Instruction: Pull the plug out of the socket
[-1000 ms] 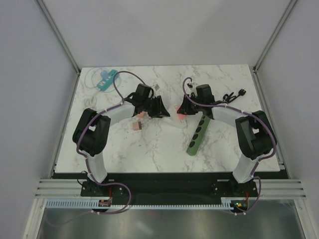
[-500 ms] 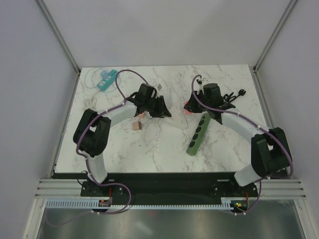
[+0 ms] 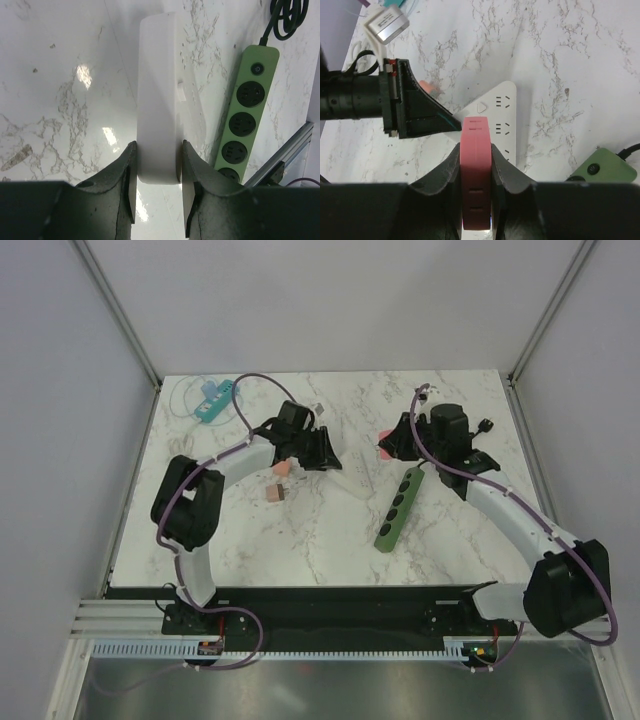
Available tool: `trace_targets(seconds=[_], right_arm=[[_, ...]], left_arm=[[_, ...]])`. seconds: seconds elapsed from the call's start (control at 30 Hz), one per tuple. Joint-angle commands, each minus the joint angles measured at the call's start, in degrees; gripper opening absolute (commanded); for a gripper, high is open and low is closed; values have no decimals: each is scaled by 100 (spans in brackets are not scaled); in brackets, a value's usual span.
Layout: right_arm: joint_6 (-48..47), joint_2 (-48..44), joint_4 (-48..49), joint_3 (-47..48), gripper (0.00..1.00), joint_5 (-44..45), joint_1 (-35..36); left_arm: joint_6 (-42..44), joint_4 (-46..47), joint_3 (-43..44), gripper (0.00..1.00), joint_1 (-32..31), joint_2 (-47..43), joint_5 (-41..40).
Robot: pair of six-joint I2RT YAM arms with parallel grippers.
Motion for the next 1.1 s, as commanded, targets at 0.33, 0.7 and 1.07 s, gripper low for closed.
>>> trace_targets(seconds=[0.33, 0.7, 1.07], right_arm=[[-135, -1171, -675, -342, 0, 239, -8], [-30, -1330, -745, -720, 0, 194, -8], [102, -944, -438, -966, 0, -16, 0]], left_arm=[[277, -600, 1662, 5, -163, 1698, 531], [-13, -758, 2972, 18, -374, 2666, 777], [215, -723, 2402, 89, -366, 1631, 92]])
